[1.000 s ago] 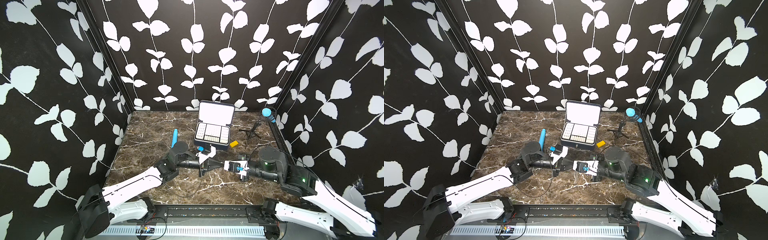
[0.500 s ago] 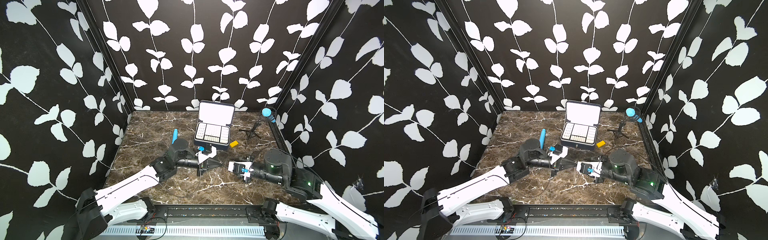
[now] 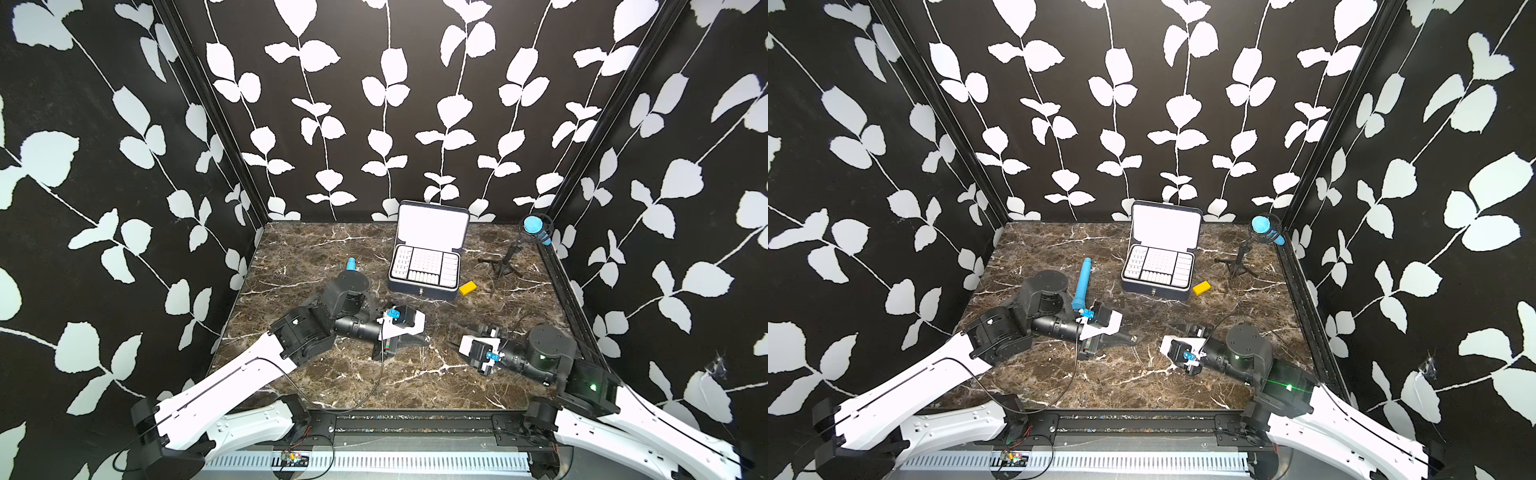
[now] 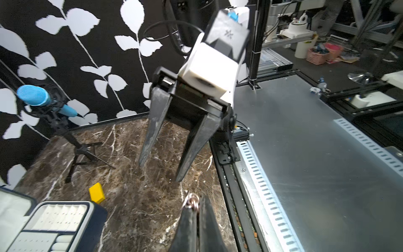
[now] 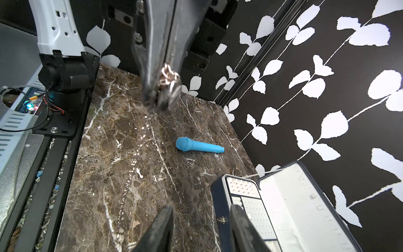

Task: Put jewelry chain into jewelry box
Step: Pick up the necklace from the center of the board.

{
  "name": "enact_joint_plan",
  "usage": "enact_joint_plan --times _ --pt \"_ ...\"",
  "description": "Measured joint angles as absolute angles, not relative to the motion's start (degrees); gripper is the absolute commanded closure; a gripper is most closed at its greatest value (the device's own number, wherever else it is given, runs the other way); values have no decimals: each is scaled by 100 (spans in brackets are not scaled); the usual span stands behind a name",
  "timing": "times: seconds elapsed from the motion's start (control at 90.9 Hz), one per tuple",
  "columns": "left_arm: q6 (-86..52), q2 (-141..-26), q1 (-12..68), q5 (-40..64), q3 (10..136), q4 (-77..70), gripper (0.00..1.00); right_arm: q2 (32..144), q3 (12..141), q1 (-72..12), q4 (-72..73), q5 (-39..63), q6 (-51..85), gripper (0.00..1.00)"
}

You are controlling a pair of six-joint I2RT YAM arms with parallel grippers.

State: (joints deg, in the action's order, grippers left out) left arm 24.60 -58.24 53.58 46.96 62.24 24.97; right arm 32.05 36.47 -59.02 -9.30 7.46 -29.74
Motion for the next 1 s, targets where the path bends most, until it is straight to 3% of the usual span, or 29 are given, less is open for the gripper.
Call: enact_joint_plan --times 0.165,0.341,0.539,1.001 --pt "1852 -6066 5280 5457 6292 2473 100 3186 3339 -6176 -200 725 -3120 53" --pt "200 -6510 4995 6189 6281 1682 100 3100 2856 -6796 676 250 -3249 53" --pt "-1068 -6573 4923 6331 6176 1179 100 3210 2340 -7387 1411 -427 -3479 52" --pt "-2587 -6799 4707 6222 6455 1575 100 2788 2296 -7439 1887 -1409 -3420 45"
